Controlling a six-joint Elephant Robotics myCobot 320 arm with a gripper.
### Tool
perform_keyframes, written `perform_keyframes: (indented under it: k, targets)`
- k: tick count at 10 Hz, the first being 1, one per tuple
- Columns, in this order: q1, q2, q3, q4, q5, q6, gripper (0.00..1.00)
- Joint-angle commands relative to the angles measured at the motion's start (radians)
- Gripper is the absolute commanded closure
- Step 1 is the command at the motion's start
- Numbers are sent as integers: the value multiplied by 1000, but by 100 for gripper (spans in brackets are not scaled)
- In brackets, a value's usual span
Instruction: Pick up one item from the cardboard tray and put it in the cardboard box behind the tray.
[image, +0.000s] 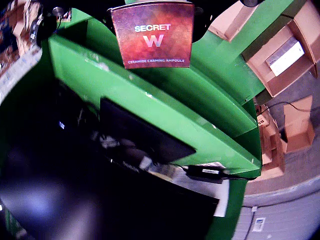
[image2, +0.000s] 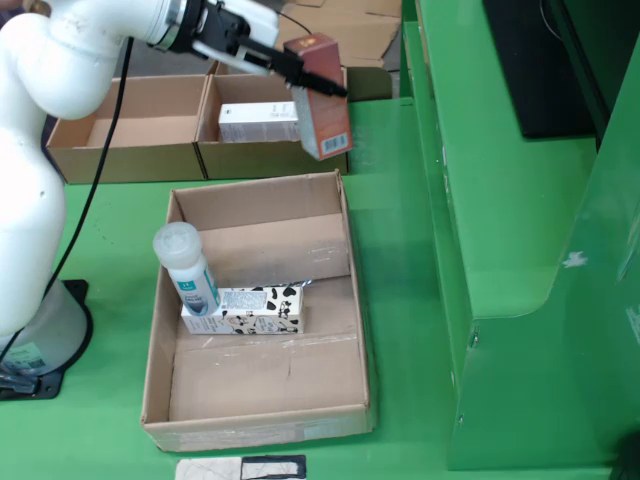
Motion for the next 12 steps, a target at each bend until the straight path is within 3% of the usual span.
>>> perform_keyframes:
  k: [1,7,10,12]
  targets:
    - [97,-7,24,75,-65,-67,100]
    - [287,19,24,-65,-65,-106,100]
    - [394,70,24,-282,-4,-63,100]
    - [457,46,24,-320,9,-50,100]
